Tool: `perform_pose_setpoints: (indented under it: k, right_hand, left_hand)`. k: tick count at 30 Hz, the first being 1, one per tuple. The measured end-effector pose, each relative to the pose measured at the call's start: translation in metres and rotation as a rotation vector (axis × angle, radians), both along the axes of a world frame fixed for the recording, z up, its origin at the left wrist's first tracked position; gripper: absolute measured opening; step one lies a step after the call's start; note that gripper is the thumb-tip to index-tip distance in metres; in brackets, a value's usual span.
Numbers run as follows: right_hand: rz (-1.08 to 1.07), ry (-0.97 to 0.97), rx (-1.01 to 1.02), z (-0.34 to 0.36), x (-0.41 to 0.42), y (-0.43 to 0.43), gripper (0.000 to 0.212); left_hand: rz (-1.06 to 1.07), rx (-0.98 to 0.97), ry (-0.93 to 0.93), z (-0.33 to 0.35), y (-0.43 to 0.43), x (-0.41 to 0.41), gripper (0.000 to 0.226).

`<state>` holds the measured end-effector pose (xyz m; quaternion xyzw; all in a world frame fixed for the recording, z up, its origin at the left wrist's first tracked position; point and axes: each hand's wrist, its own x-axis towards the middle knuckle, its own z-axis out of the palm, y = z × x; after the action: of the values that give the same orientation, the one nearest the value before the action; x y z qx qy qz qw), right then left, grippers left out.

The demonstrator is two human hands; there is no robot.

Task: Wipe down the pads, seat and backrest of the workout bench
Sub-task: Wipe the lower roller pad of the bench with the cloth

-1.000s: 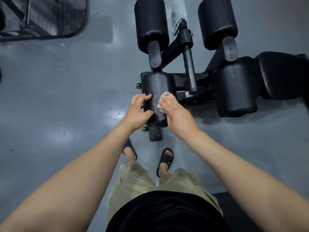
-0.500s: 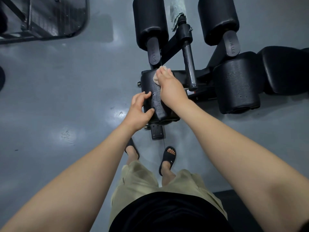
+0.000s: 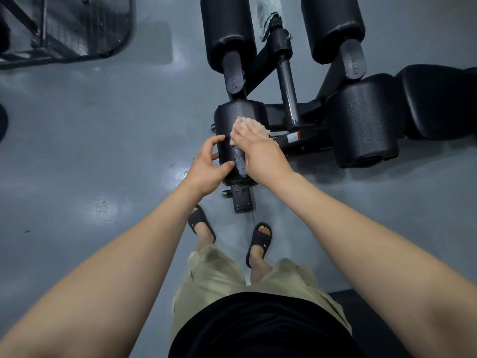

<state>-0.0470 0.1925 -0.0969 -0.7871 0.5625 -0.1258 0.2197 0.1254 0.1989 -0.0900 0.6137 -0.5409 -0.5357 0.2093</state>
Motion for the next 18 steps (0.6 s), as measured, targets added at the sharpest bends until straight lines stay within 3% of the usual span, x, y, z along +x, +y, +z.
perform_pose_setpoints:
  k: [13, 18]
  right_hand:
    - [0.014, -0.115, -0.028, -0.015, -0.008, 0.07, 0.069]
    - [0.014, -0.186, -0.076, -0.018, -0.011, 0.082, 0.051]
  left_hand:
    - [-0.006, -0.006, -0.026, -0.011, 0.001, -0.003, 0.053]
    - [-0.001, -0.035, -0.071, -0.01, 0.005, -0.008, 0.052]
